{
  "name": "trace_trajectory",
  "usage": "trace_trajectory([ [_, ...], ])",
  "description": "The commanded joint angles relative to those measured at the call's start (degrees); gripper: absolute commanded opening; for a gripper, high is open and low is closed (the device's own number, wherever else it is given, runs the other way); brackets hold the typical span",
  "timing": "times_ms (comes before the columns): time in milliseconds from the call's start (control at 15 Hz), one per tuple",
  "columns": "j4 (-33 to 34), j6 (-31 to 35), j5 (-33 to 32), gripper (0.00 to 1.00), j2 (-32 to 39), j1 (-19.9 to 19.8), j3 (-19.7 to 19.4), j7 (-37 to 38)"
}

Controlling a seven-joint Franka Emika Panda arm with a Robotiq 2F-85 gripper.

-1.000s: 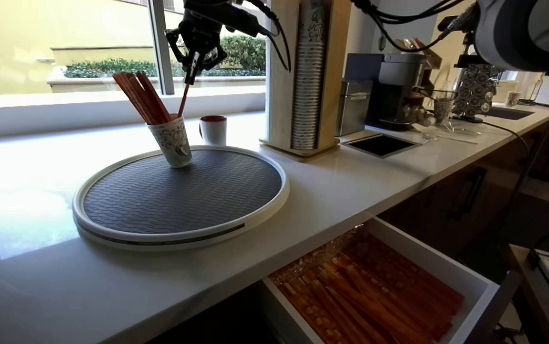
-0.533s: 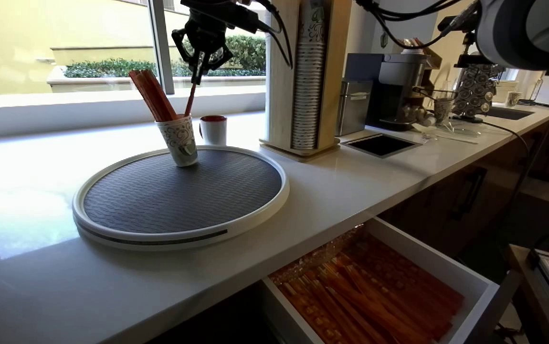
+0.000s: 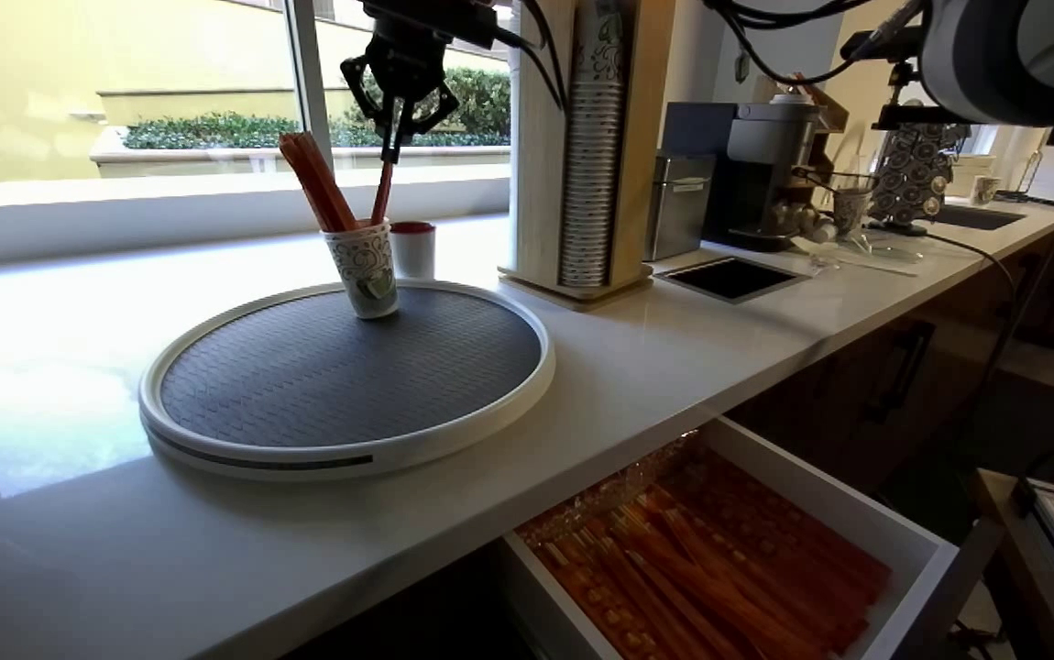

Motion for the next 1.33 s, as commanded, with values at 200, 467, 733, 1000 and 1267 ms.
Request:
trace_trajectory([
  [200,-1.37,-2.34,0.65,0.02,-0.59,0.14,-0.08,7.58],
  [467,-1.59,-1.82,0.92,0.02,-0.99,0.01,0.0,12.3],
  [733,-2.17,-1.41,1.27,0.02,-1.19,0.0,0.38,16.14],
  [1000,-2.68,-1.38,1.49,0.02,-1.4,0.18,1.07,18.58],
  [1267,-3.29,-1.51,1.42,0.02,-1.76,0.15,1.28,21.25],
])
